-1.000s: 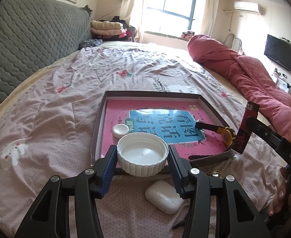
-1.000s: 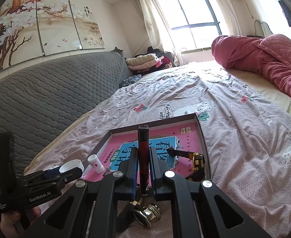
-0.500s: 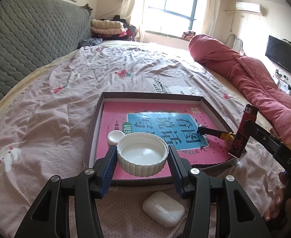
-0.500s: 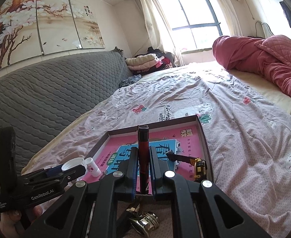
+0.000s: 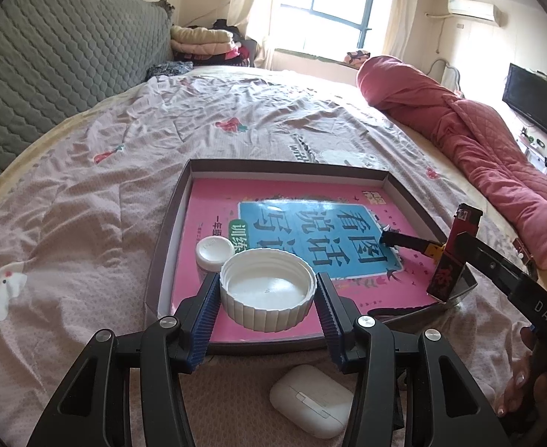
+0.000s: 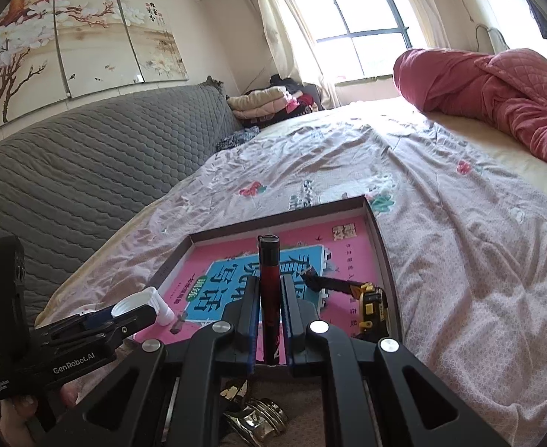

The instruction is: Organize rigid objects

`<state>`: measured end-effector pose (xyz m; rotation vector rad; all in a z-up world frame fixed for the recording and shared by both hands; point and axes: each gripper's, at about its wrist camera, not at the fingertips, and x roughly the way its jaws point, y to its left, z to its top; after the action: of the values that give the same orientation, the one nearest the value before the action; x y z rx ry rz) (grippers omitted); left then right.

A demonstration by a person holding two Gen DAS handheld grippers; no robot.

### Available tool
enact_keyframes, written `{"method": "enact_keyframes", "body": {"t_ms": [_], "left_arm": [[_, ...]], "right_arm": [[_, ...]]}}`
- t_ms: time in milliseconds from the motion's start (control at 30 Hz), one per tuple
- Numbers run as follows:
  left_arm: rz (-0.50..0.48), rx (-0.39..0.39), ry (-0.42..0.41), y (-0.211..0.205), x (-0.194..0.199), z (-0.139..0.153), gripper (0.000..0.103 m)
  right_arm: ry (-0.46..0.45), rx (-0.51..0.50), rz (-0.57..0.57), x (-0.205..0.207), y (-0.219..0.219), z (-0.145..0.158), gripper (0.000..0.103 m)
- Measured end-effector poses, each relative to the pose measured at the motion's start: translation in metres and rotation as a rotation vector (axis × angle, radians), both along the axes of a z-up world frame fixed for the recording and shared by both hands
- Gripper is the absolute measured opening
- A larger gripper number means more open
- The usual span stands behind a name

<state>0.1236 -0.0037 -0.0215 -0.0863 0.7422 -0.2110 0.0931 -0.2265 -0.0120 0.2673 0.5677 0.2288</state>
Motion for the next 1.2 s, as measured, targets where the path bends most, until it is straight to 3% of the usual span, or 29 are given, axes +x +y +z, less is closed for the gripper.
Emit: {"method": "enact_keyframes", "body": {"t_ms": [500, 1200], "left_arm": [[-0.007, -0.003, 0.019, -0.002, 0.006, -0.01, 0.052], [-0.011, -0.011, 0.035, -0.002, 0.012, -0.016, 0.052]], "right_arm": [[0.044, 0.021, 0.01, 0.018, -0.002, -0.015, 0.011], [0.119, -0.115, -0.009, 0.034, 0.01, -0.036, 0.013]]}}
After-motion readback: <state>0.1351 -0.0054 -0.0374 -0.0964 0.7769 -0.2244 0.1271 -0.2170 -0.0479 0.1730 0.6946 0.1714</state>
